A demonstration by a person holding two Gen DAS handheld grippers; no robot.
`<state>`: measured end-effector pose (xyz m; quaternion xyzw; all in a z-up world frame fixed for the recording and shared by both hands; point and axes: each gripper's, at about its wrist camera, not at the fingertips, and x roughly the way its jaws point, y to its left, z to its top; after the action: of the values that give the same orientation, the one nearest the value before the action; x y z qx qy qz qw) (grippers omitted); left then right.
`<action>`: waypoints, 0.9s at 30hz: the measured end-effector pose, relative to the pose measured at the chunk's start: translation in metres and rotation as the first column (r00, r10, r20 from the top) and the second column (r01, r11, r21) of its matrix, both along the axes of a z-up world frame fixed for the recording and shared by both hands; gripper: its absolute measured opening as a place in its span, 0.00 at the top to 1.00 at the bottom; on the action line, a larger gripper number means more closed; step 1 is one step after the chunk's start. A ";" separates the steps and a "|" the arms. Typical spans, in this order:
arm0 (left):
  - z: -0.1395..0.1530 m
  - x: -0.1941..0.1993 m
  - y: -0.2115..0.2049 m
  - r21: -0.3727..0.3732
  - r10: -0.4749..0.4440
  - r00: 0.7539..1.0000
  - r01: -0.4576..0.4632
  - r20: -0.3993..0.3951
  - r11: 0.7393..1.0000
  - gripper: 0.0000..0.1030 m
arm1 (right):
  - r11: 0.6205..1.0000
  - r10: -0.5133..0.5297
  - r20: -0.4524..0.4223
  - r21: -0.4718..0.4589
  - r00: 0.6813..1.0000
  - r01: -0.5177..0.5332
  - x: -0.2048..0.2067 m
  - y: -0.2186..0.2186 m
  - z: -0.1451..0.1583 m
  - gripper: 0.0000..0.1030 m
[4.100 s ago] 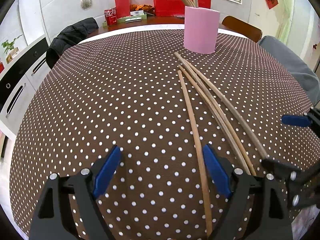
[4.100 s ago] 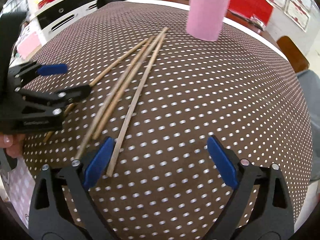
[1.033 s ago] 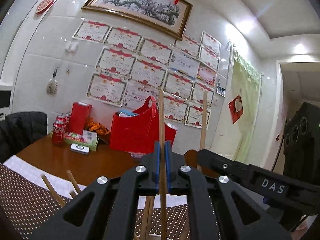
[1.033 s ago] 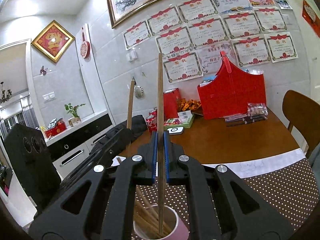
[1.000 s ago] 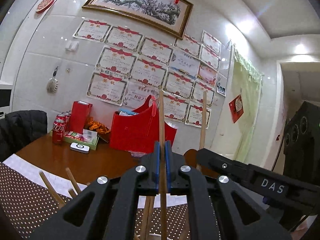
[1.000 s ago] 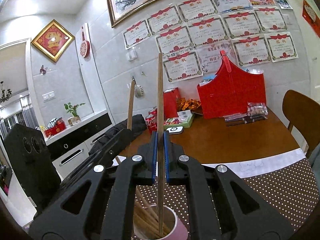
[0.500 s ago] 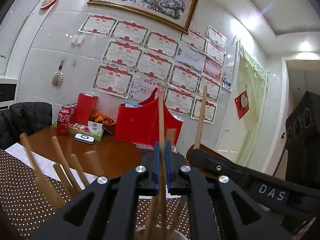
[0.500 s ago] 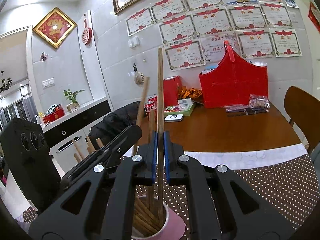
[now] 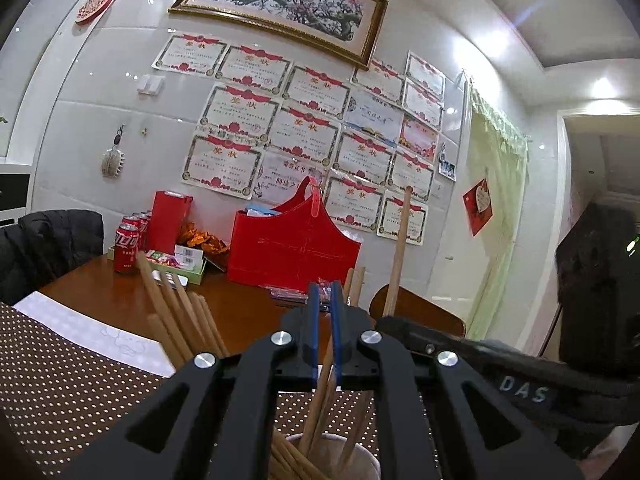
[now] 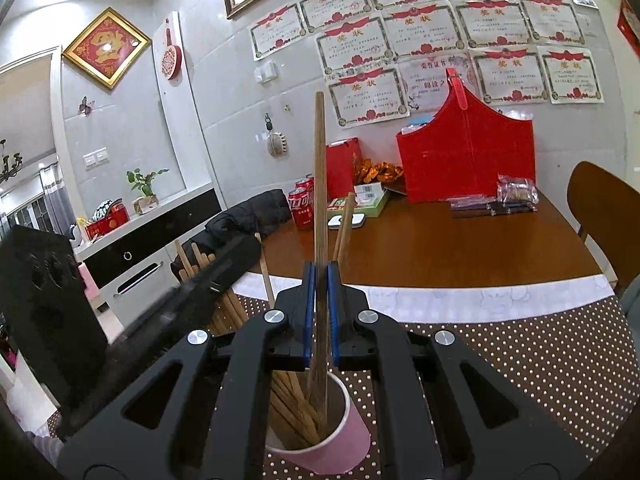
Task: Organize utensils
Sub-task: 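Open both grippers to release the chopsticks into the pink cup, then move both open grippers down to the last two chopsticks on the tablecloth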
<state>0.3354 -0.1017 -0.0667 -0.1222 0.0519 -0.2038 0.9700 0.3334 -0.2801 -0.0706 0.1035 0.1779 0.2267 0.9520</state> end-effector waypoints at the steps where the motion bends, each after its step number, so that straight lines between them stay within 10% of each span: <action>1: 0.002 -0.003 0.003 -0.003 -0.001 1.000 0.001 0.003 1.000 0.94 | 1.000 0.002 -0.004 0.000 1.000 -0.002 -0.001 -0.001 0.000 0.93; 3: 0.008 -0.010 0.011 -0.008 -0.001 1.000 0.001 0.015 1.000 0.93 | 1.000 0.015 -0.021 -0.010 1.000 -0.015 -0.003 0.000 0.000 0.92; 5: 0.015 -0.020 0.021 -0.013 0.015 1.000 -0.015 0.023 1.000 0.68 | 1.000 0.012 -0.035 -0.013 0.999 -0.012 -0.006 -0.002 0.001 0.83; 8: 0.026 -0.035 0.036 -0.020 0.043 0.998 -0.043 0.034 0.999 0.51 | 1.000 -0.003 -0.034 0.016 0.999 0.003 -0.014 -0.009 0.003 0.18; 11: 0.036 -0.053 0.049 -0.010 0.061 0.997 -0.061 0.042 0.998 0.27 | 0.999 -0.013 -0.022 0.048 1.000 0.014 -0.027 -0.016 0.009 0.16; 15: 0.046 -0.077 0.061 0.038 0.066 0.997 -0.067 0.028 0.997 0.19 | 0.996 -0.047 -0.023 0.072 0.999 0.048 -0.044 -0.024 0.016 0.08; 27: 0.017 -0.142 0.086 0.255 0.166 0.969 -0.116 -0.182 0.960 0.18 | 0.996 -0.085 -0.141 0.012 0.986 0.088 -0.126 -0.015 0.007 0.07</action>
<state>0.1930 -0.0160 -0.0497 -0.0263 0.1654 -0.1125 0.9794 0.2076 -0.2951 -0.0633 0.1352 0.2377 0.1789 0.9451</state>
